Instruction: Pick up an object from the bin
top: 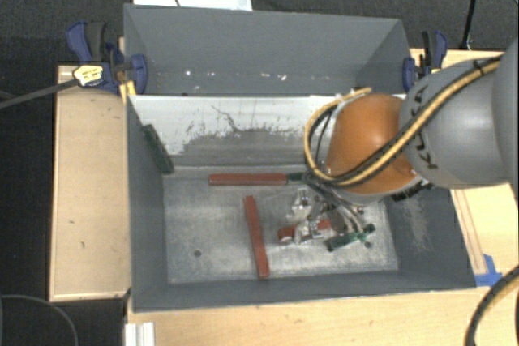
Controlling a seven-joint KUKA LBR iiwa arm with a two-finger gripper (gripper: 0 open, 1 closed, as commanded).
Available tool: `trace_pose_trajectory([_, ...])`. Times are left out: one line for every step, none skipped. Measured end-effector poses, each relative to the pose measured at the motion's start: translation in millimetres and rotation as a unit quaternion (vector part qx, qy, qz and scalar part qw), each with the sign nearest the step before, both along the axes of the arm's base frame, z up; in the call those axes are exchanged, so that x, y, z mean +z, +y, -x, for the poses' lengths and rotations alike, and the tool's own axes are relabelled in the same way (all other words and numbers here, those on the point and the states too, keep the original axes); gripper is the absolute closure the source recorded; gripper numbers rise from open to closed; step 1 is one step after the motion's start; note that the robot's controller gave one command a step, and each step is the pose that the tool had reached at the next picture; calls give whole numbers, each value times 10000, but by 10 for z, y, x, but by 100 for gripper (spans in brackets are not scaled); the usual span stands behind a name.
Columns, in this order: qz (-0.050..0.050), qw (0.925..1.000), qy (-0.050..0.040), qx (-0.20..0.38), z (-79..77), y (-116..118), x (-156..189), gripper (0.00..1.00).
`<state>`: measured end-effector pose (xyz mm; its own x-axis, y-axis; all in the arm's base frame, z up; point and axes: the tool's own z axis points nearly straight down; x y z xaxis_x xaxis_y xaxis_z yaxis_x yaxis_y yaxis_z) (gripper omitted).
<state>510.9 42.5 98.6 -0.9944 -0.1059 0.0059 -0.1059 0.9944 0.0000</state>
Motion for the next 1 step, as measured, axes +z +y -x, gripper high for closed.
trace_pose_trajectory([-6,9998,-90,183,-47,-141,1971,100])
